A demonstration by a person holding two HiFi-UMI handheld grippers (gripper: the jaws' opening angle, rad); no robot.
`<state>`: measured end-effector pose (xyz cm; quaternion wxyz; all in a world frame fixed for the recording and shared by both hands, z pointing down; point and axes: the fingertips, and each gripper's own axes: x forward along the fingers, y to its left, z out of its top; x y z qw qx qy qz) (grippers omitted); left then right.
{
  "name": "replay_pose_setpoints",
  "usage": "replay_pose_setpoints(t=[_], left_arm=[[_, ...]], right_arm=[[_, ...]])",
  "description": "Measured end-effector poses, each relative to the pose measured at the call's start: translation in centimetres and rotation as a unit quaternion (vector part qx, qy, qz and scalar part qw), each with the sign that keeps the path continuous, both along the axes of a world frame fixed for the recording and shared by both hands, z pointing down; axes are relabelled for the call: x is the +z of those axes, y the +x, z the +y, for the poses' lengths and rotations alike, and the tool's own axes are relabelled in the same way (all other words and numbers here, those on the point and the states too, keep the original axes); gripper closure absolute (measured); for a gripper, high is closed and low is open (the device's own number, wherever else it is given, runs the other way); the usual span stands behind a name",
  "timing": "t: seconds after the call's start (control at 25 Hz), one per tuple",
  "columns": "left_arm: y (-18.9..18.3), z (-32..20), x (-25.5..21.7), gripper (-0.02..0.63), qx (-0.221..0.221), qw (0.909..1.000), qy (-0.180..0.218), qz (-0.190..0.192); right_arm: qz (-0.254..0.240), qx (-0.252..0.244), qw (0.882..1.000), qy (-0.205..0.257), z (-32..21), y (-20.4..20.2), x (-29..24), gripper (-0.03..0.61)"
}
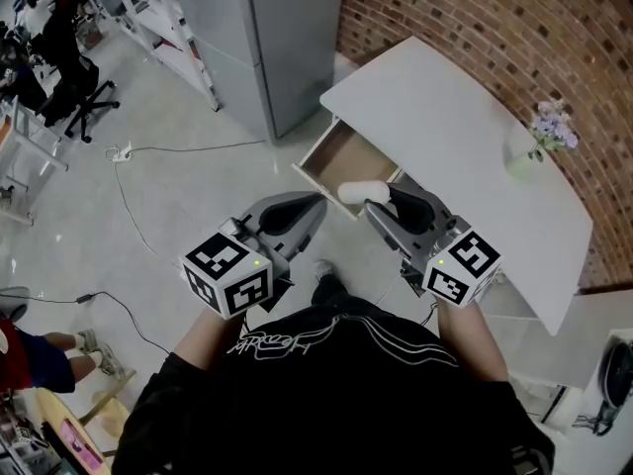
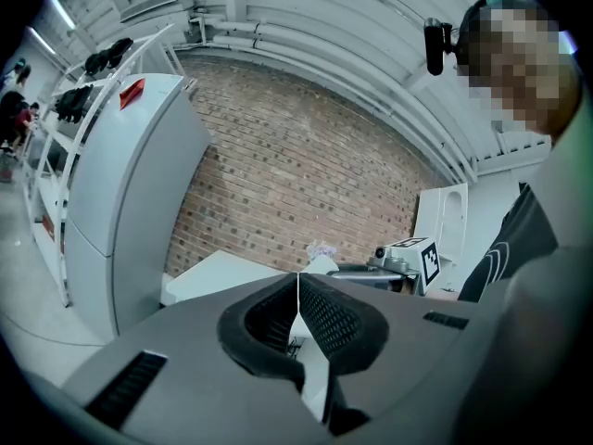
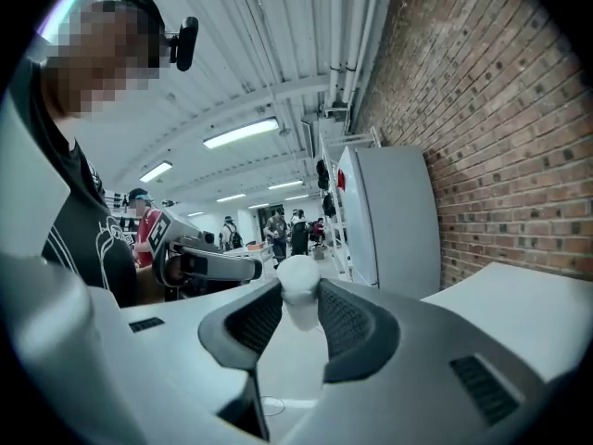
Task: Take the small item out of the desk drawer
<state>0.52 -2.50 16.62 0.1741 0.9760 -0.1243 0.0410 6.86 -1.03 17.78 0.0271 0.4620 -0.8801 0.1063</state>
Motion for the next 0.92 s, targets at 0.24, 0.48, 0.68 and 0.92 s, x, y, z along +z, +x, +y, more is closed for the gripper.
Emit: replay_pose_setpoints(t=[0.24, 0.48, 0.68, 0.92], left_arm=[[0.0, 0.3, 0.2, 0.589, -0.001, 1.0000, -0.007, -0.004], [0.0, 0.1, 0.4, 0.589, -0.005, 0.9999, -0.010, -0.004], [-0.1, 0.4, 1.1, 0.589, -0.004, 0.9998, -0.015, -0.009], [-0.1, 0.4, 1.7, 0.589, -0.004, 0.9997, -0.021, -0.014]], right_arm=[[-0.030, -0.003, 0.999, -0.010, 0.5, 0.0, 0.2, 0.448], [-0.032, -0.002, 0.999, -0.010, 0.5, -0.1, 0.4, 0.448], [-0.034, 0.005, 0.999, -0.012, 0.8, 0.1, 0.9, 0.448], [-0.035, 0.010, 0.999, -0.021, 1.0, 0.3, 1.7, 0.448]])
